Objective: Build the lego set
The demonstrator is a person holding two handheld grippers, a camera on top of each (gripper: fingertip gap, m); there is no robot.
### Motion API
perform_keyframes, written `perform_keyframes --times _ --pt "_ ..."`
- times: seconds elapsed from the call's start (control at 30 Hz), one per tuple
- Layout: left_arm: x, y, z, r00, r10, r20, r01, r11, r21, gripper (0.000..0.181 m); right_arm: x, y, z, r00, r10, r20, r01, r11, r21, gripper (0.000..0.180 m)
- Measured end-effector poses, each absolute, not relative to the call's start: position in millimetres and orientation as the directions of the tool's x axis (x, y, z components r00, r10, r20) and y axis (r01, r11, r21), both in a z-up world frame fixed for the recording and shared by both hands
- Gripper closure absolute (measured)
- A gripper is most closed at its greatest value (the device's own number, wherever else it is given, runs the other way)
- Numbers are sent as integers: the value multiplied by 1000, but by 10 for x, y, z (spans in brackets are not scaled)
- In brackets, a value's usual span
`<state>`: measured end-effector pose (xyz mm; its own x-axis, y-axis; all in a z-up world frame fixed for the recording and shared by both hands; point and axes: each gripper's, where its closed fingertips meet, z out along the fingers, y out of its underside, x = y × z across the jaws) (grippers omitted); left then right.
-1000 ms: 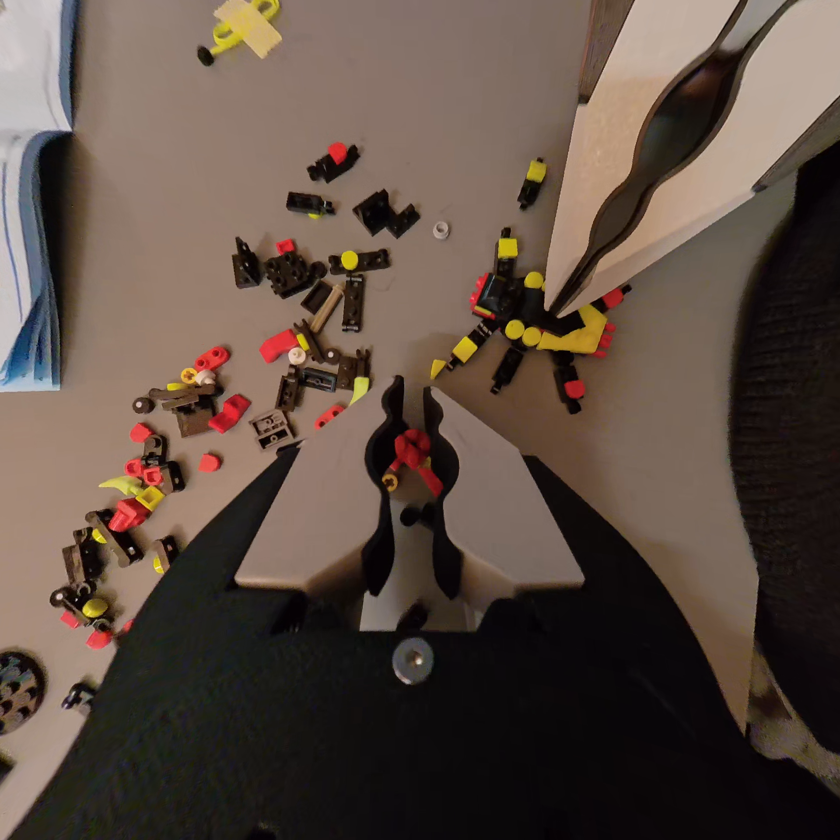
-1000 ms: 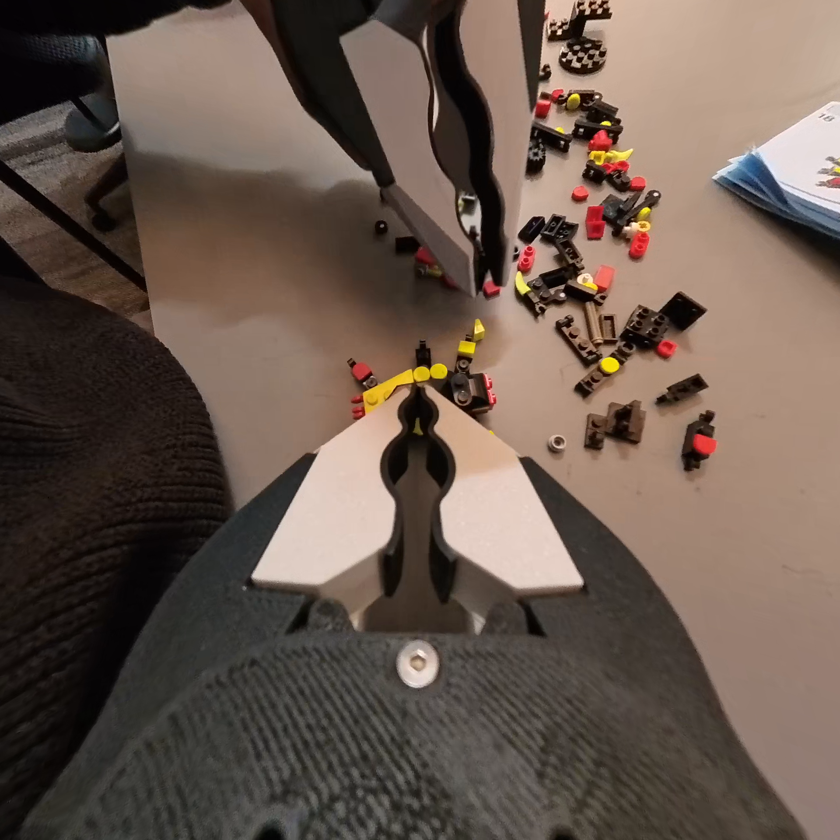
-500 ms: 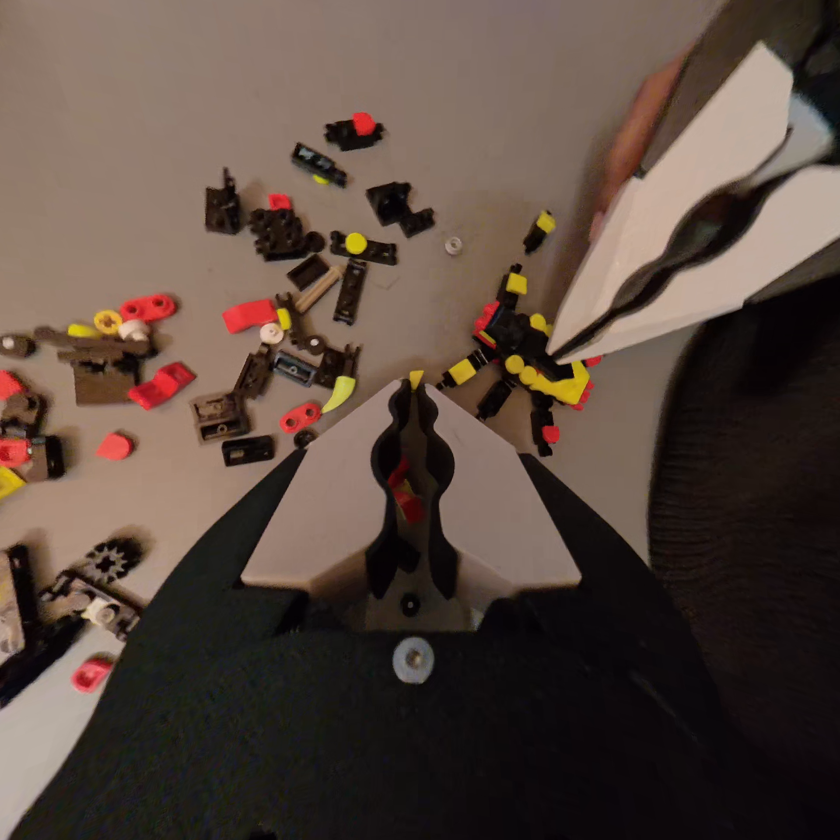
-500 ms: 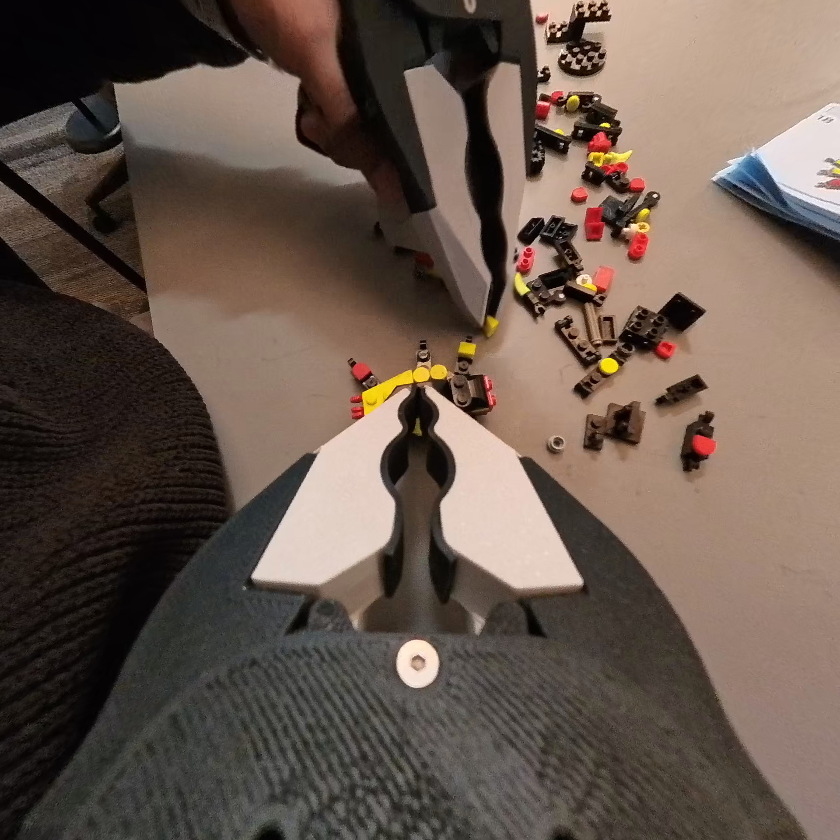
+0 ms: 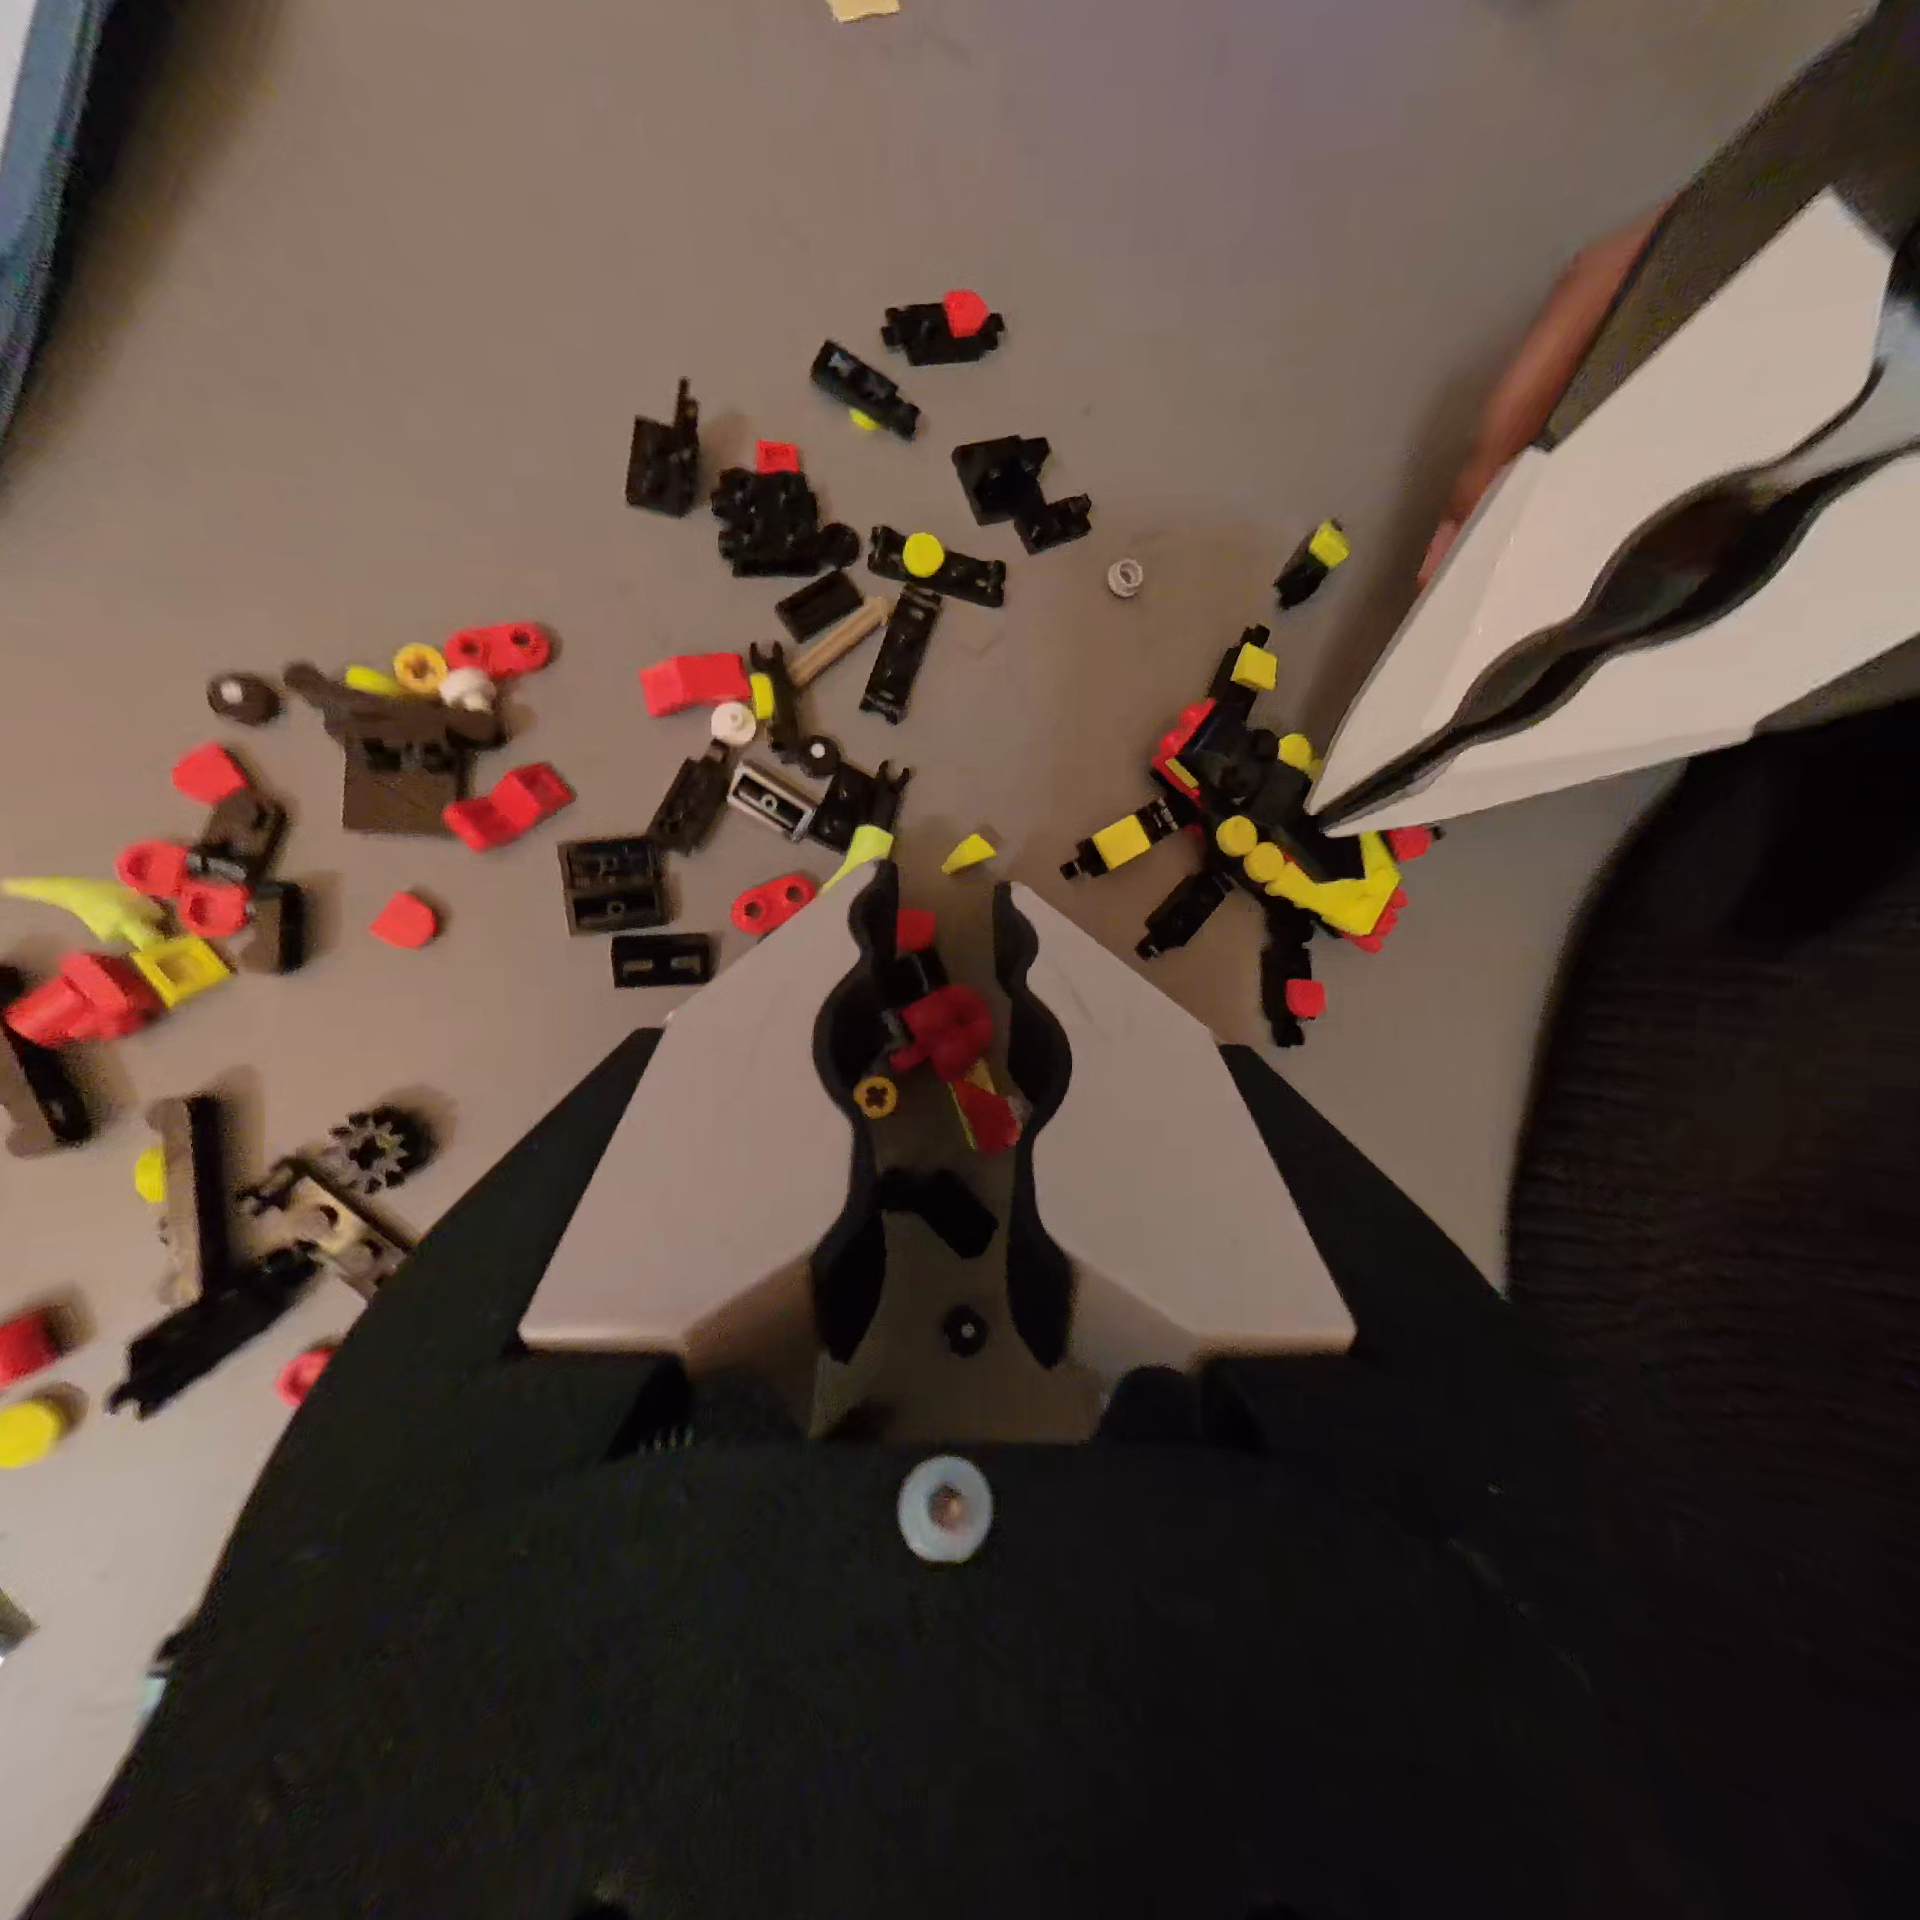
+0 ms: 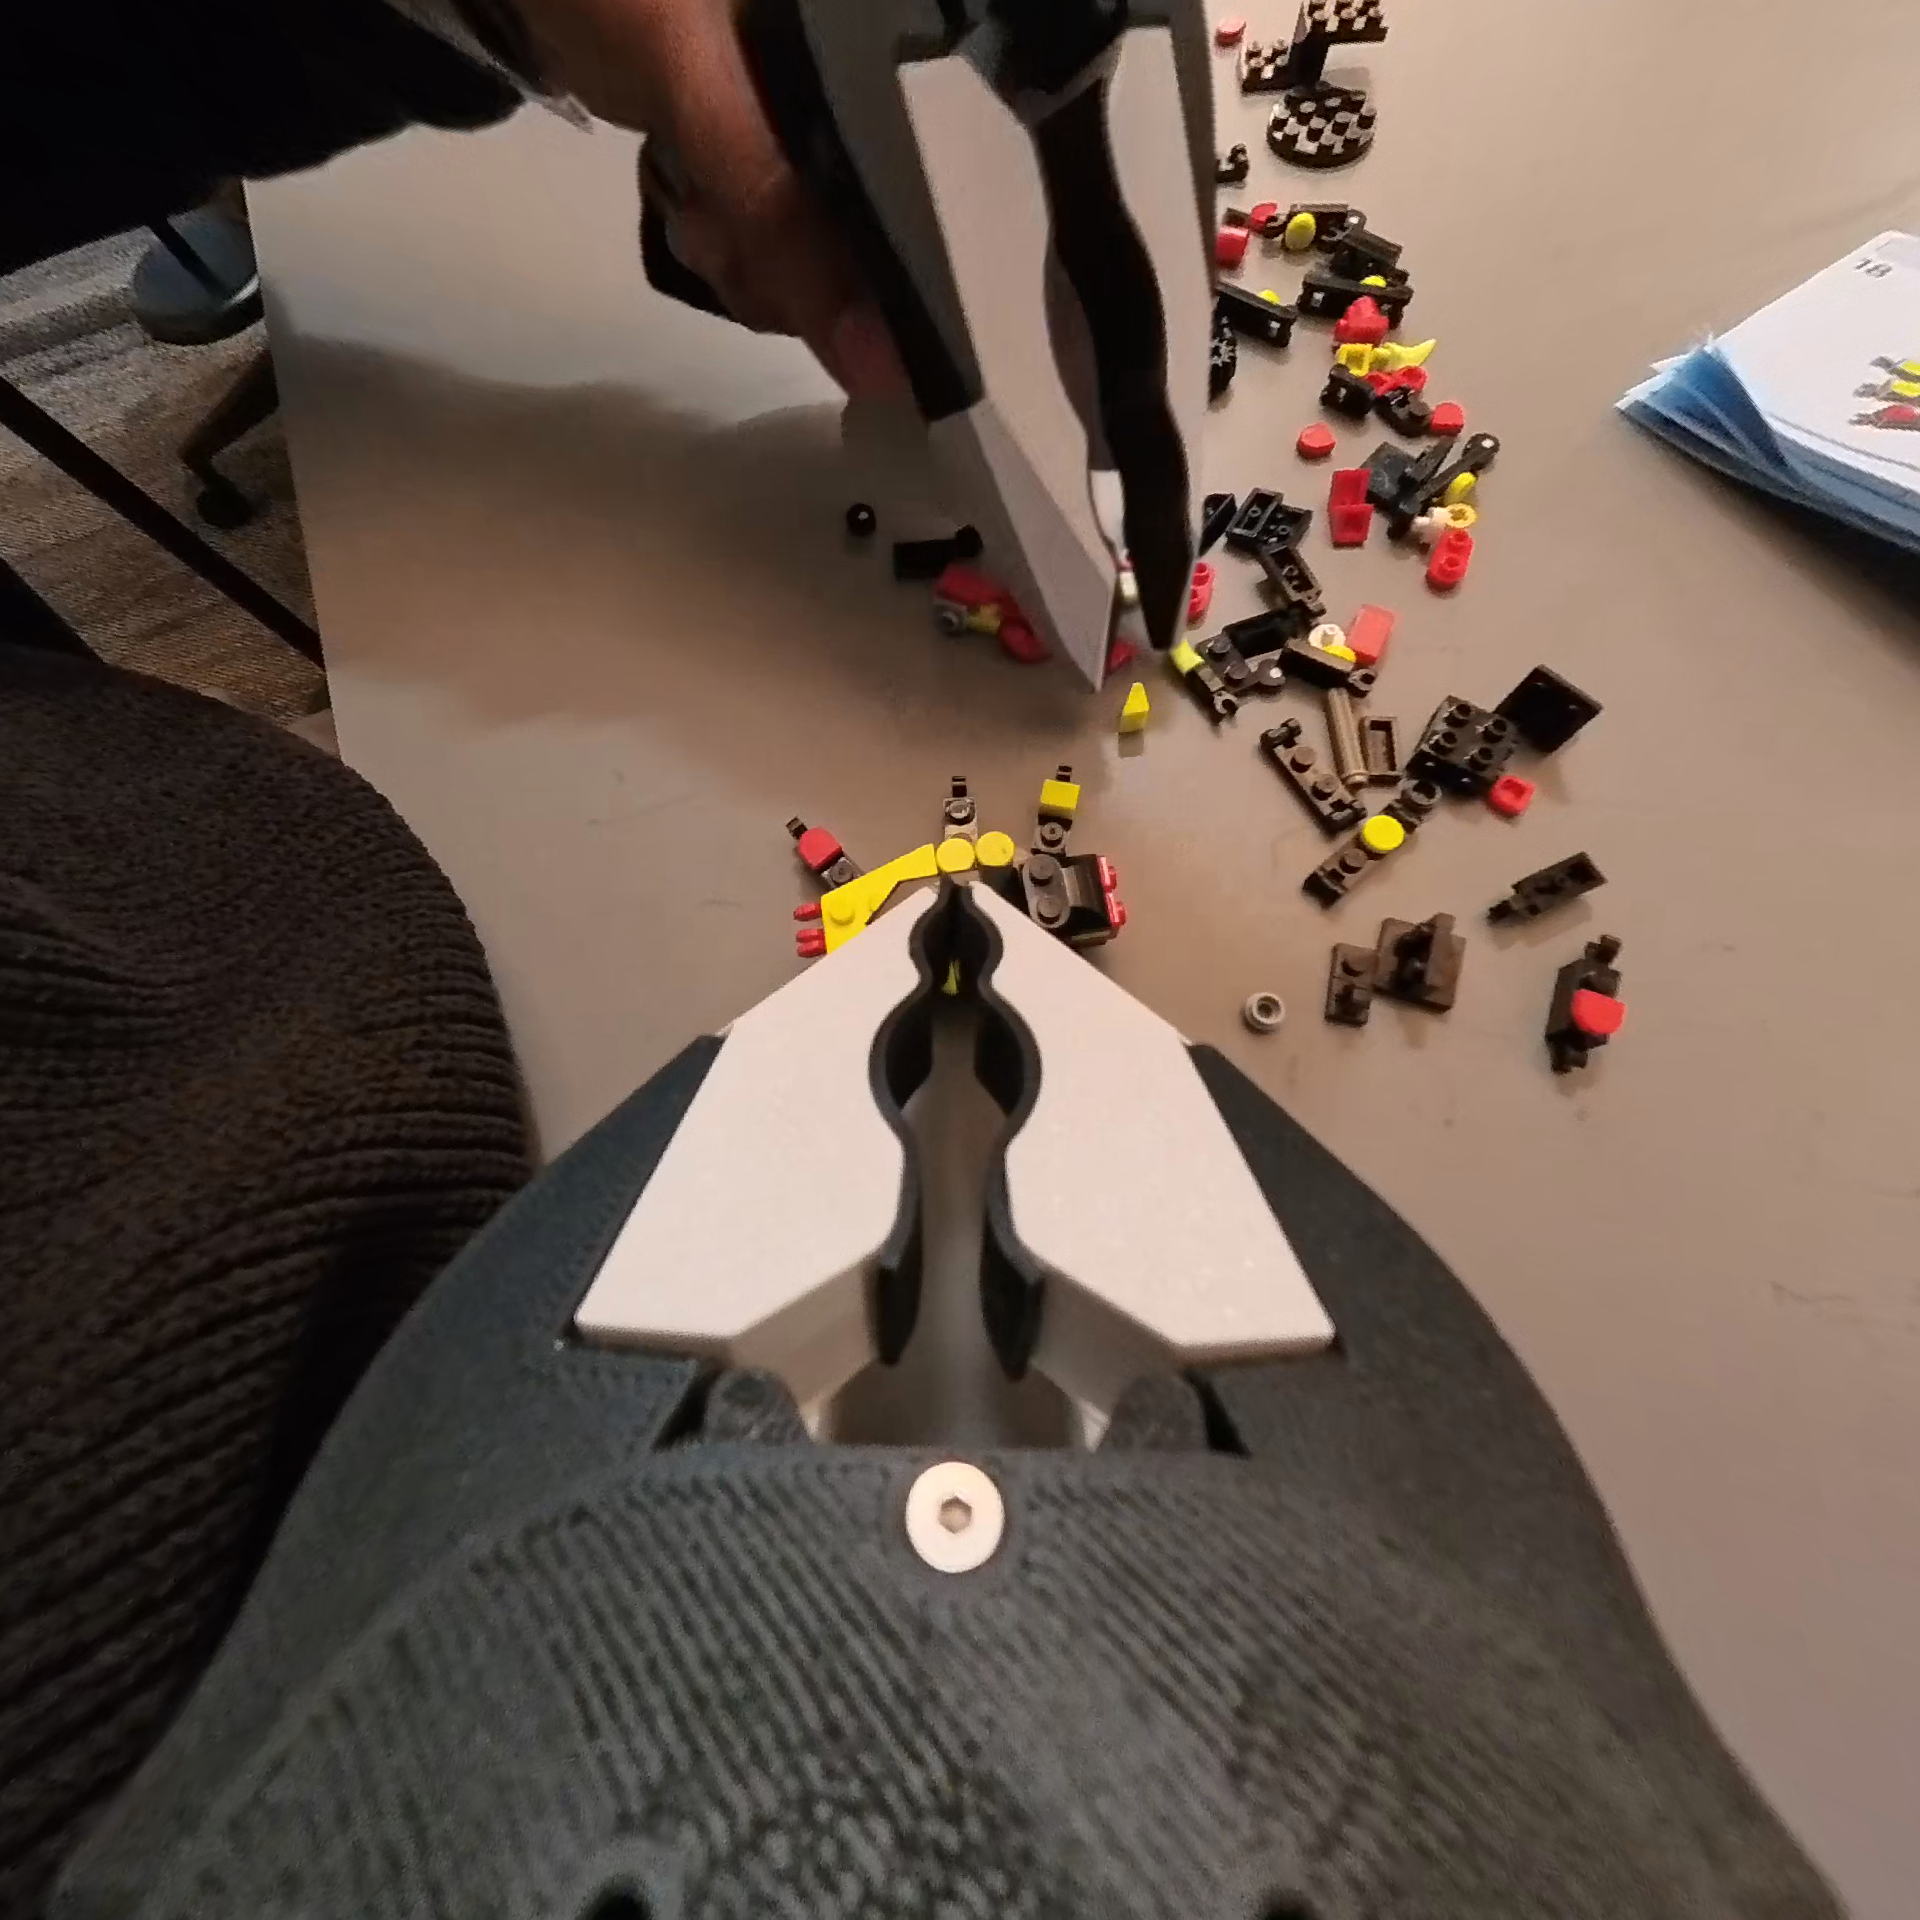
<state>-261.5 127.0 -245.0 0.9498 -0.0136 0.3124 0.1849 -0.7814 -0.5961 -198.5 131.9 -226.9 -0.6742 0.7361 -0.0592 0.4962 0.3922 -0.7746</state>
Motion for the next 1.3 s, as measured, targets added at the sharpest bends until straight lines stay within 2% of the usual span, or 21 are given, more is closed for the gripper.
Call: perform_keyframes --times 0.1,0.17,0.27,0.47,0.6,0.73,0.93,1.07,1.17,1.3 --pt "-2605 1301 -2488 977 -83 199 60 -781 -622 166 -1985 1322 -2268 -674 736 -60 496 391 -775 180" --pt "-2558 1307 -2510 972 -114 205 37 -787 -616 172 -1986 1323 -2268 -675 736 -49 490 398 -775 180" --pt "-2517 1321 -2501 957 -110 270 80 -790 -608 181 -1984 1323 -2268 -677 735 -36 484 407 -775 180" --pt "-2449 1211 -2450 918 -54 394 184 -819 -543 181 -1983 1325 -2267 -677 735 -34 482 408 -775 180" --pt "-2518 1285 -2409 947 -69 313 147 -773 -617 176 -1983 1325 -2267 -677 735 -34 482 409 -775 180" --pt "-2532 1335 -2501 963 -81 256 95 -787 -609 170 -1982 1325 -2267 -677 735 -30 480 411 -775 180" --pt "-2441 1329 -2486 942 -94 322 124 -794 -595 181 -1980 1328 -2267 -677 735 -28 480 412 -775 180" --pt "-2388 1277 -2446 906 -51 420 205 -815 -542 181 -1979 1328 -2267 -678 735 -28 479 412 -775 180" --pt "-2355 1173 -2440 859 28 512 295 -844 -448 180 -1977 1330 -2267 -678 735 -27 479 414 -774 180" --pt "-2195 926 -2460 849 25 529 244 -905 -349 181 -1975 1332 -2268 -677 735 -25 479 414 -774 180"
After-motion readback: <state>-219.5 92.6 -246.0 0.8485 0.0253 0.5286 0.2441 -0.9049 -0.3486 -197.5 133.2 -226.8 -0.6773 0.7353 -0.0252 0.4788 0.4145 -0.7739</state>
